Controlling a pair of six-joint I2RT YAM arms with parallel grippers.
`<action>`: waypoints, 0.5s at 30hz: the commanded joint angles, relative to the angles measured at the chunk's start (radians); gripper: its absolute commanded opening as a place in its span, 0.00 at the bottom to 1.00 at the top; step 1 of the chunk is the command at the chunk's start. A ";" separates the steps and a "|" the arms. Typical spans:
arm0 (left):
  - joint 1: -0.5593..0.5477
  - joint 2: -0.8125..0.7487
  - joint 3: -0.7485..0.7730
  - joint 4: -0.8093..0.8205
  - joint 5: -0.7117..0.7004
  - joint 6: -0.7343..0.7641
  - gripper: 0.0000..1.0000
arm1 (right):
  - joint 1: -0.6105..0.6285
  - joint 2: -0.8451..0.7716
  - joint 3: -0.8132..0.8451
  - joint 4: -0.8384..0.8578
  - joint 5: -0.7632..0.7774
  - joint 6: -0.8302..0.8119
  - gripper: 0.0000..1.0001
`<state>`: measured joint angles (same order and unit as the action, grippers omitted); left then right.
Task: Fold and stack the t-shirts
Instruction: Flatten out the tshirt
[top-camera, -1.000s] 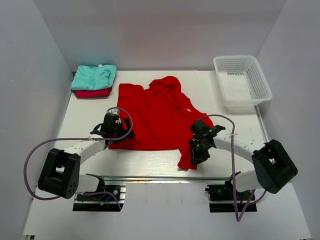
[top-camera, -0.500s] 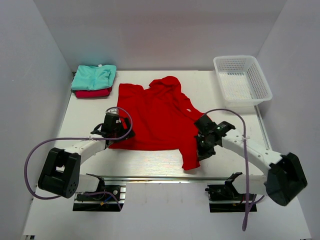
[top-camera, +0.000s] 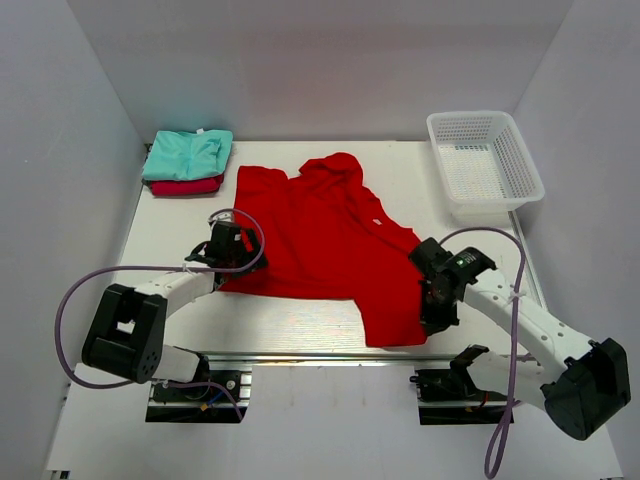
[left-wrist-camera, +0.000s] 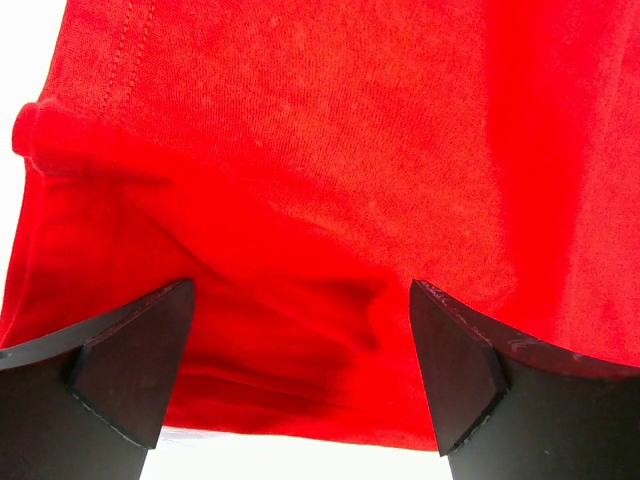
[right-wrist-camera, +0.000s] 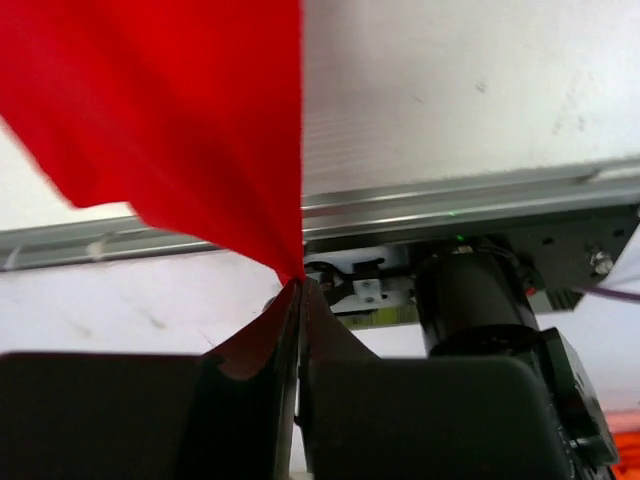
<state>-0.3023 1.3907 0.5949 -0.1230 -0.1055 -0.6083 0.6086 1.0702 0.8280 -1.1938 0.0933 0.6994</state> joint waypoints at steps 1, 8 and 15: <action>0.014 0.054 -0.044 -0.132 -0.023 -0.008 0.99 | -0.012 -0.001 -0.035 -0.066 0.068 0.060 0.05; -0.004 -0.036 -0.035 -0.112 0.022 0.057 0.99 | -0.021 0.063 -0.009 -0.053 0.114 0.031 0.90; -0.004 -0.134 0.015 -0.142 0.127 0.111 0.99 | -0.024 0.134 0.131 0.213 0.112 -0.105 0.90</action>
<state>-0.3031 1.3178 0.5777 -0.2058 -0.0402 -0.5316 0.5892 1.1831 0.8680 -1.1496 0.1864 0.6682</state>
